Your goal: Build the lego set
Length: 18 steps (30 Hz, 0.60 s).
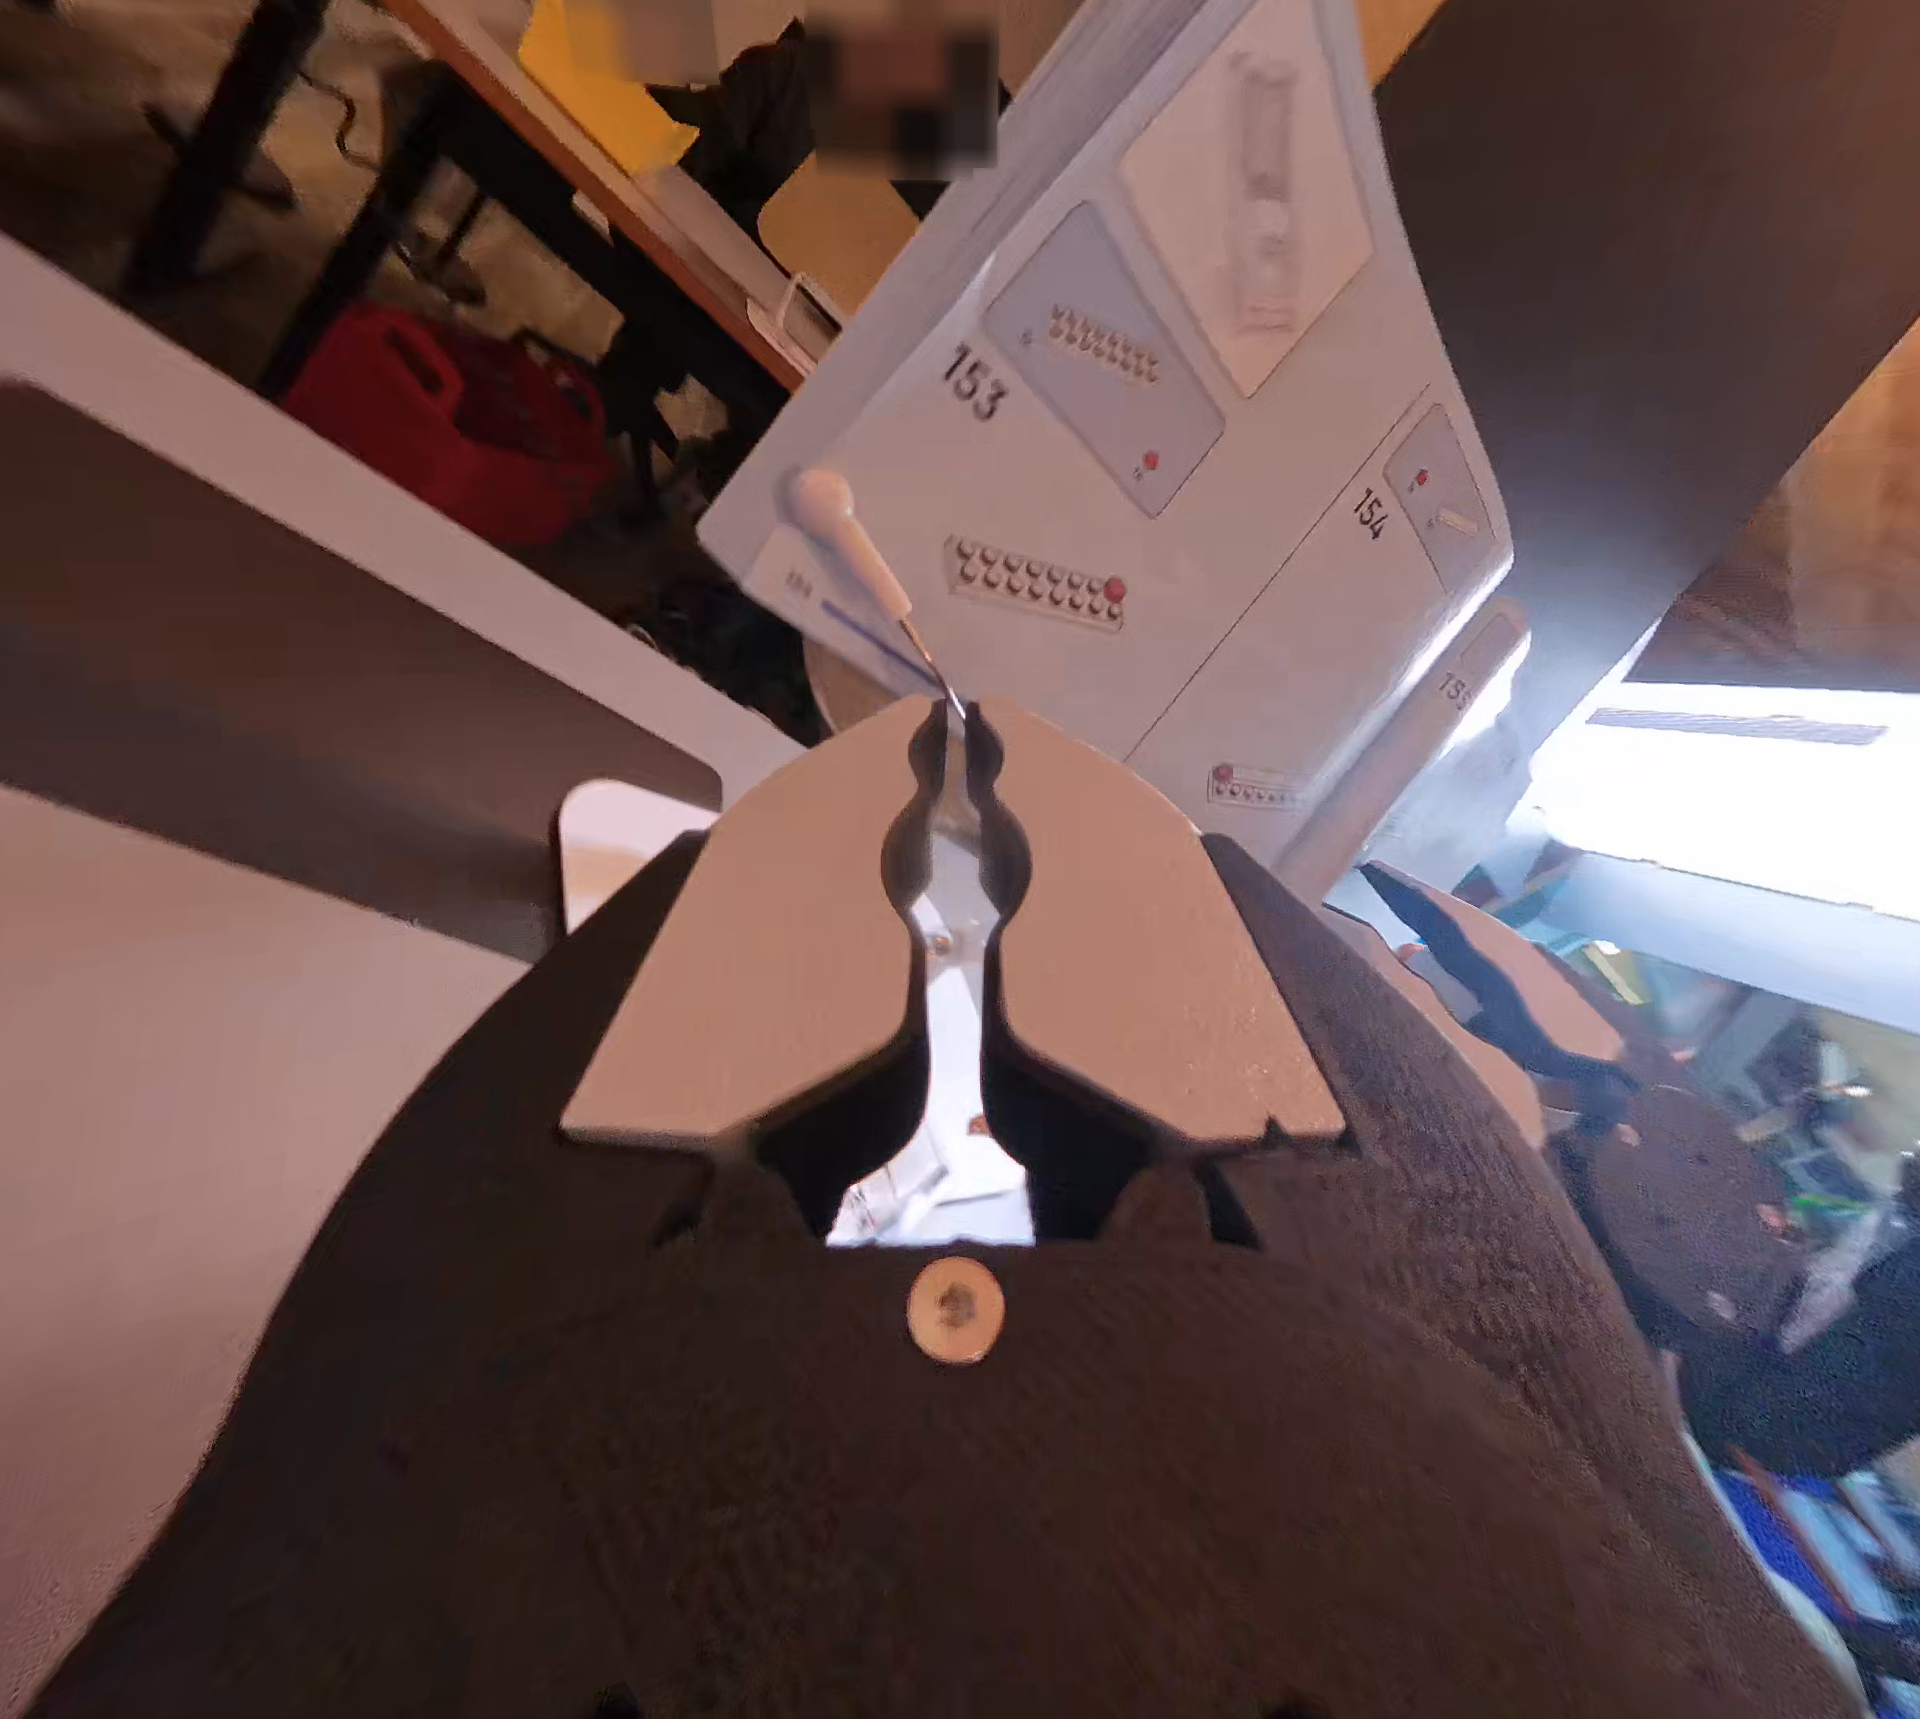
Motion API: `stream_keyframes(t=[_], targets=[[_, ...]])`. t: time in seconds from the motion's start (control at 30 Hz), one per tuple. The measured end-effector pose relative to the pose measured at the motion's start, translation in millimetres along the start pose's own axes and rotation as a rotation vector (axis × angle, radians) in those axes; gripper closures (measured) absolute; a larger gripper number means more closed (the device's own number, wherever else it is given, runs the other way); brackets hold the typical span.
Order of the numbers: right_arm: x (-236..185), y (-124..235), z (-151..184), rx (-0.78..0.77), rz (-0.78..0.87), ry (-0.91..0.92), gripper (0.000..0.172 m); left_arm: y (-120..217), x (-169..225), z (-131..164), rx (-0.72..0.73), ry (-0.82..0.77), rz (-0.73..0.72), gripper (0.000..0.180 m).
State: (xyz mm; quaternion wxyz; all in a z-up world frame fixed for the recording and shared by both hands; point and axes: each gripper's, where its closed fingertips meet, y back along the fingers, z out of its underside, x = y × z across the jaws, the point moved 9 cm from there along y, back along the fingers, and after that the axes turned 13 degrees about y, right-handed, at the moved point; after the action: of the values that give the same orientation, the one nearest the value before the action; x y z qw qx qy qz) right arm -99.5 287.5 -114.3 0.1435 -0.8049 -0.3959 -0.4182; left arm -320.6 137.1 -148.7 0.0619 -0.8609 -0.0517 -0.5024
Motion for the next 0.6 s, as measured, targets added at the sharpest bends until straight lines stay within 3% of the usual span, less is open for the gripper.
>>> stream_keyframes(t=[0.17,0.23,0.37,0.47,0.6], targets=[[3.2,3.7,2.0,-0.005,0.023,0.008,0.139,10.0,-1.3,29.3,-0.109,0.130,0.033,0.172],[5.6,5.8,5.0,-0.010,0.032,0.008,0.139,14.5,15.9,42.8,-0.141,0.073,0.086,0.173],[11.0,6.4,15.7,-0.052,0.050,0.021,0.138,0.7,78.3,64.4,-0.253,-0.393,0.182,0.179],[17.1,5.7,25.2,-0.040,0.052,0.030,0.137,-30.4,105.0,80.5,-0.321,-0.796,0.113,0.180],[28.3,11.7,36.5,-0.044,0.066,-0.011,0.135,-70.4,113.6,94.7,-0.354,-1.142,0.002,0.180]])
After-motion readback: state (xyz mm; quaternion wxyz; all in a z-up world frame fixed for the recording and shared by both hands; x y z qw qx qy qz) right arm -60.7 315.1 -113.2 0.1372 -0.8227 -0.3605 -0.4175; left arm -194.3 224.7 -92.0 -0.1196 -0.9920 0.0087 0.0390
